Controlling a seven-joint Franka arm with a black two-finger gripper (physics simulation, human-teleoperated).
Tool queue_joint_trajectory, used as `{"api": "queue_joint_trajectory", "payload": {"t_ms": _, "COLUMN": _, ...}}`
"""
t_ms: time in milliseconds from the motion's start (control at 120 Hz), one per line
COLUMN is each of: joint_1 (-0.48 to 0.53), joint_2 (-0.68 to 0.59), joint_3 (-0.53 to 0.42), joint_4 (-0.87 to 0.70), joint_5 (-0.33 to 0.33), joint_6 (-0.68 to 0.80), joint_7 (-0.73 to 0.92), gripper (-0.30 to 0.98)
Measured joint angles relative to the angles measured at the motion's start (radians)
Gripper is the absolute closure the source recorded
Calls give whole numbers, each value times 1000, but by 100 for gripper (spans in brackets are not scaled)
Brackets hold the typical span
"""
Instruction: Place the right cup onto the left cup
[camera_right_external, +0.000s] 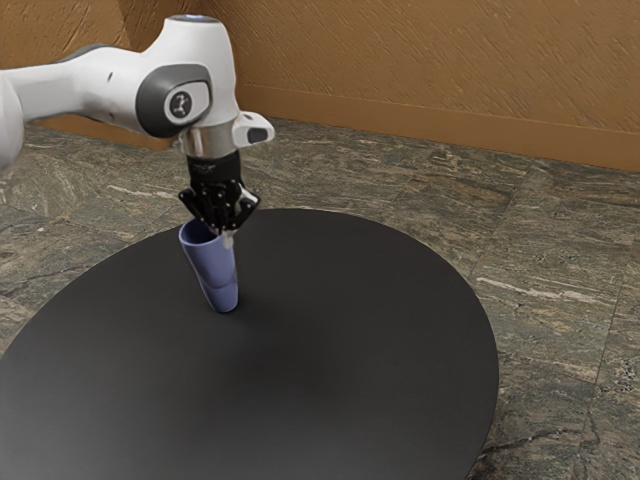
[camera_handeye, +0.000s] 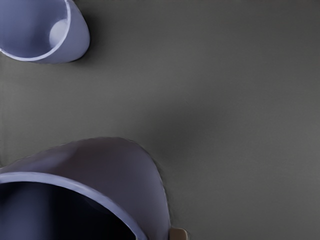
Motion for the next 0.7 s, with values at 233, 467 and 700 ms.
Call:
{"api": "queue_joint_trajectory", "payload": {"t_ms": 233, "joint_1": 24, "joint_2": 37, "joint_3": 21, "joint_4": 56, "joint_5": 1, "joint_6": -19, "joint_7": 42, "gripper": 79}}
{"api": "queue_joint_trajectory", "payload": {"t_ms": 467, "joint_1": 15, "joint_2": 98, "joint_3": 43, "joint_4": 126, "joint_5": 0, "joint_6": -25, "joint_7": 79, "gripper": 79}}
{"api": "queue_joint_trajectory", "payload": {"t_ms": 700, "joint_1": 16, "joint_2": 147, "joint_3": 75, "joint_4": 184, "joint_5": -1, "joint_6": -27, "joint_7": 117, "gripper": 79}}
